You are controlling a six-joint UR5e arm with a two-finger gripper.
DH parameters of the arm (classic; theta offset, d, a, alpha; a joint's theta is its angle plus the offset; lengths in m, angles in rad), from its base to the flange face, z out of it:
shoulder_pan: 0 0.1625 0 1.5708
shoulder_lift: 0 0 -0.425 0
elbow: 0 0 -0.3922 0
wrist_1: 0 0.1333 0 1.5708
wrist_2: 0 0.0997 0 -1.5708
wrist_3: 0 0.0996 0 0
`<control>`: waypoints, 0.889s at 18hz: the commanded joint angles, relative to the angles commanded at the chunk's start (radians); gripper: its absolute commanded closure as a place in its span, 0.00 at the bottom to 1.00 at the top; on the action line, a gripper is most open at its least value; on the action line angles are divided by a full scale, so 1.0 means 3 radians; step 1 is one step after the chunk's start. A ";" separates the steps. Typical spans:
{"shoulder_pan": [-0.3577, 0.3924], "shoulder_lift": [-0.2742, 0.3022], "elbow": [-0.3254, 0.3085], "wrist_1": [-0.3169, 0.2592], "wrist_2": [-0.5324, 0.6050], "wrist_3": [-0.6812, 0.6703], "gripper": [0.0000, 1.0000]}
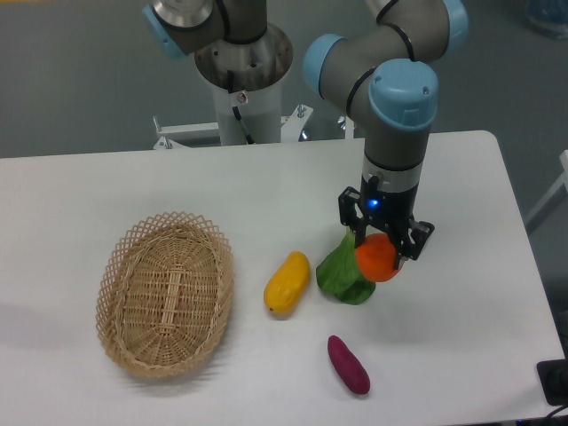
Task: Place the orange on the table
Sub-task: 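Lift the held orange slightly off the bok choy with the gripper, then move the orange sideways away from the bok choy and lower it to the table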
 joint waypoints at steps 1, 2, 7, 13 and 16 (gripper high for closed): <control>0.0000 0.0000 -0.0015 0.0000 0.0005 0.0000 0.49; -0.0005 0.0005 -0.0031 0.0010 0.0005 0.0005 0.48; 0.0015 -0.0015 -0.0210 0.0368 0.0010 0.0087 0.49; 0.0240 -0.0189 -0.0256 0.0455 0.0383 0.0618 0.48; 0.0286 -0.0373 -0.0210 0.0633 0.0394 0.0599 0.49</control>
